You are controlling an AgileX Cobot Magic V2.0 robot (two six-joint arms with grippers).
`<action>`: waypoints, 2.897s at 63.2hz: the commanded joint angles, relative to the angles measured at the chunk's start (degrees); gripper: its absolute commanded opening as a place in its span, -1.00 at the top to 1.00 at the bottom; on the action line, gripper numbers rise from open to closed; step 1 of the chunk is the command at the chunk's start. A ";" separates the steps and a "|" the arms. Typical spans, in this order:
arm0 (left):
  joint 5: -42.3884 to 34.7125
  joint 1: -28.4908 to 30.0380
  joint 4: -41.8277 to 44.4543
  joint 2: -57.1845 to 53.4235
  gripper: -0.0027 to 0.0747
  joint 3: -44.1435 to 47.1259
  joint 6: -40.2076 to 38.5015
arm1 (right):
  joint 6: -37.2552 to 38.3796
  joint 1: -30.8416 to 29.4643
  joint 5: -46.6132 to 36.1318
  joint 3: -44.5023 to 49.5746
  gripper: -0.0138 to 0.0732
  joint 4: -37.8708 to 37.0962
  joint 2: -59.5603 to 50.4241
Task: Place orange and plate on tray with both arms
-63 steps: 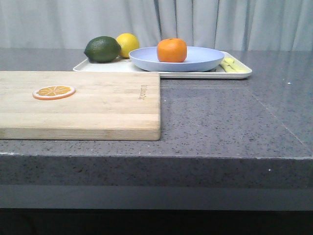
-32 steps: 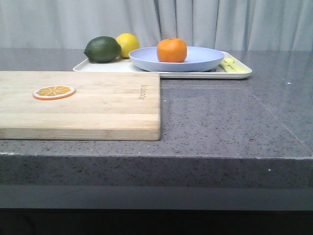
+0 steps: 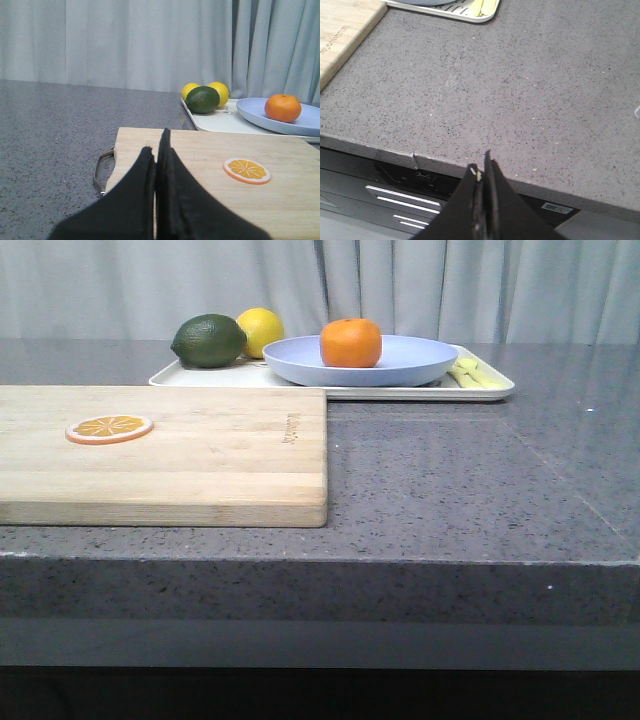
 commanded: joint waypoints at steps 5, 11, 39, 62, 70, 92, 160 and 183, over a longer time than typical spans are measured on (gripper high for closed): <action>-4.95 -0.35 -0.55 -1.18 0.98 1.45 -0.47 | -0.39 -0.03 -3.74 -1.32 0.95 -0.37 0.59; -4.95 -0.35 -0.55 -1.18 0.98 1.45 -0.47 | -0.39 -0.03 -3.74 -1.32 0.95 -0.37 0.59; -4.95 -0.35 -0.55 -1.08 0.98 1.45 -0.47 | -0.39 -0.03 -3.74 -1.32 0.95 -0.37 0.59; -4.95 -0.35 -0.55 -1.08 0.98 1.45 -0.47 | -0.39 -0.39 -4.71 -0.51 0.95 -2.00 -0.85; -4.95 -0.35 -0.55 -1.08 0.98 1.45 -0.47 | -0.44 -0.79 -14.02 4.67 0.95 -2.11 -3.73; -4.95 -0.35 -0.55 -1.08 0.98 1.45 -0.47 | -0.39 -0.79 -43.97 27.88 0.95 -0.85 -15.08; -4.95 -0.35 -0.55 -0.97 0.98 1.45 -0.47 | 5.25 -0.81 -60.38 38.11 0.95 -3.48 -17.84; -4.95 -0.35 -0.55 -0.97 0.98 1.45 -0.47 | 11.95 -3.56 -60.58 38.11 0.95 -7.13 -17.84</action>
